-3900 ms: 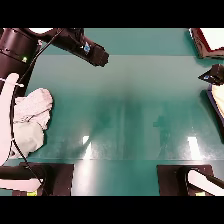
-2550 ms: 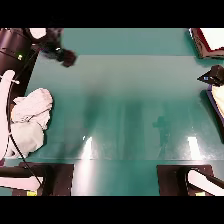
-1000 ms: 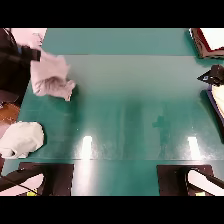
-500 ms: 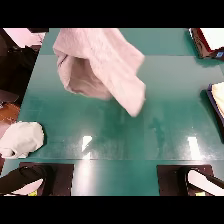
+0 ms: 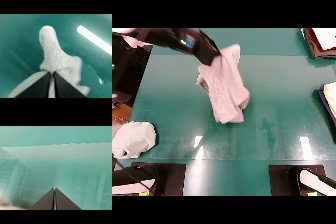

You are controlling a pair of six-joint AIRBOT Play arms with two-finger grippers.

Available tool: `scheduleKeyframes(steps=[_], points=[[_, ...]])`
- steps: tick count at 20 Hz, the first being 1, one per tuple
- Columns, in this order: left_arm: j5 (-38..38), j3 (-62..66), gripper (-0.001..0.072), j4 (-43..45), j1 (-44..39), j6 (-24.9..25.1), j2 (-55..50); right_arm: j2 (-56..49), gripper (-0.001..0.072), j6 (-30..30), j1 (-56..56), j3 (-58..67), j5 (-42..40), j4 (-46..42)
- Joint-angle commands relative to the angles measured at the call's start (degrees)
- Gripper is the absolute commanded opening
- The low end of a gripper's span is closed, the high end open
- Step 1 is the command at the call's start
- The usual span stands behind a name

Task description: Fold the shirts.

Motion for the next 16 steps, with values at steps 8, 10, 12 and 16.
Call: scheduleKeyframes(steps=[8, 10, 12, 16], points=[[-10.71, -10.54, 0.0549, -1.2, 15.72, -6.03, -2.12, 0.0, 0.0017, -0.02, -0.02, 0.35, 0.24, -0.39], [-9.22, -20.31, 0.0549, -5.03, 16.76, -5.27, -1.77, -0.04, 0.0017, -0.02, -0.02, 0.31, 0.26, -0.42], [-4.09, -31.01, 0.055, -10.56, 16.26, -3.54, -1.79, -0.04, 0.0016, -0.02, -0.02, 0.31, 0.24, -0.42], [11.41, -48.19, 0.055, -27.39, 13.68, 5.38, -1.86, -0.04, 0.0017, -0.02, -0.02, 0.31, 0.24, -0.39]])
